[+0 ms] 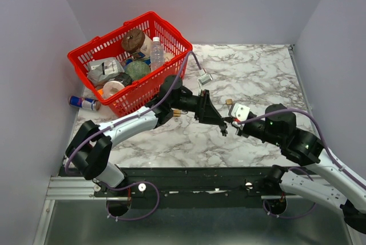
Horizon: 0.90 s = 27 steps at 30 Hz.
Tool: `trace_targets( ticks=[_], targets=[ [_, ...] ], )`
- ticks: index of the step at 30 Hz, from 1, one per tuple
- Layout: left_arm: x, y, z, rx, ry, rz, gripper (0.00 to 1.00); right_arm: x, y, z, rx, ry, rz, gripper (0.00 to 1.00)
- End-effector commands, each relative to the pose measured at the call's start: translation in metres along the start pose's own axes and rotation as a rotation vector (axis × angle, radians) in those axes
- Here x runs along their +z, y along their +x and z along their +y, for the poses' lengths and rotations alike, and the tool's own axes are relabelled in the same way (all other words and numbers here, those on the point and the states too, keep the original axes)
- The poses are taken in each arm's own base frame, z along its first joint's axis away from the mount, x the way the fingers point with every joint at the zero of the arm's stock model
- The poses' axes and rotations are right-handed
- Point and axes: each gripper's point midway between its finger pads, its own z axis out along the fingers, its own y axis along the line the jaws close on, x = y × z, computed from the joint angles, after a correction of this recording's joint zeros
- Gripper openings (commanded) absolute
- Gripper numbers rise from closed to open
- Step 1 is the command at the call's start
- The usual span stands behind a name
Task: Unlock with the key
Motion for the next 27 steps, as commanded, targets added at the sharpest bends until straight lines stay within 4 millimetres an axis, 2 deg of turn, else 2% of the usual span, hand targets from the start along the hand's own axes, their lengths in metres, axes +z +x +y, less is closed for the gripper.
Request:
trace_targets(
  ticks=[1,3,5,8,9,12,16,18,19,21,22,25,27],
  targets=[
    [0.000,0.011,-0.004,0.004,0.025,0.031,0.54,0.000,-0.001,-0.004,-0.017,0.025,-0.013,0.01],
    [0.000,0.010,-0.005,0.010,0.028,0.030,0.42,0.000,-0.001,-0.005,-0.014,0.026,-0.012,0.01],
    [0.001,0.010,-0.004,0.013,0.027,0.029,0.37,0.001,0.001,-0.003,-0.007,0.022,-0.007,0.01],
    [0.000,0.011,-0.002,0.012,0.023,0.029,0.22,0.001,0.001,-0.002,0.002,0.021,-0.008,0.01],
    [0.000,0.012,-0.003,0.017,0.023,0.029,0.14,0.001,0.001,-0.003,0.007,0.028,-0.010,0.01],
    [-0.001,0.013,-0.001,0.019,0.014,0.033,0.03,0.000,0.003,-0.007,0.024,0.059,-0.010,0.02],
    [-0.003,0.016,0.005,0.050,-0.022,0.033,0.00,-0.001,0.005,-0.008,0.068,0.081,-0.012,0.11],
    [-0.005,0.011,0.008,0.085,-0.062,0.005,0.00,-0.002,0.006,-0.009,0.134,0.106,-0.012,0.22],
    [-0.006,0.013,0.011,0.085,-0.088,0.005,0.00,-0.003,0.006,-0.009,0.165,0.112,-0.016,0.32],
    [-0.011,0.005,0.016,0.157,-0.153,-0.029,0.00,-0.003,0.014,-0.012,0.275,0.174,-0.005,0.39],
    [-0.014,0.007,0.020,0.157,-0.187,-0.028,0.00,-0.006,0.013,-0.014,0.310,0.196,-0.026,0.44],
    [-0.022,0.001,0.024,0.237,-0.255,-0.067,0.00,-0.007,0.017,-0.021,0.527,0.303,-0.076,0.52],
    [-0.027,-0.003,0.023,0.288,-0.285,-0.089,0.00,-0.007,0.011,-0.024,0.720,0.345,-0.131,0.53]
  ],
)
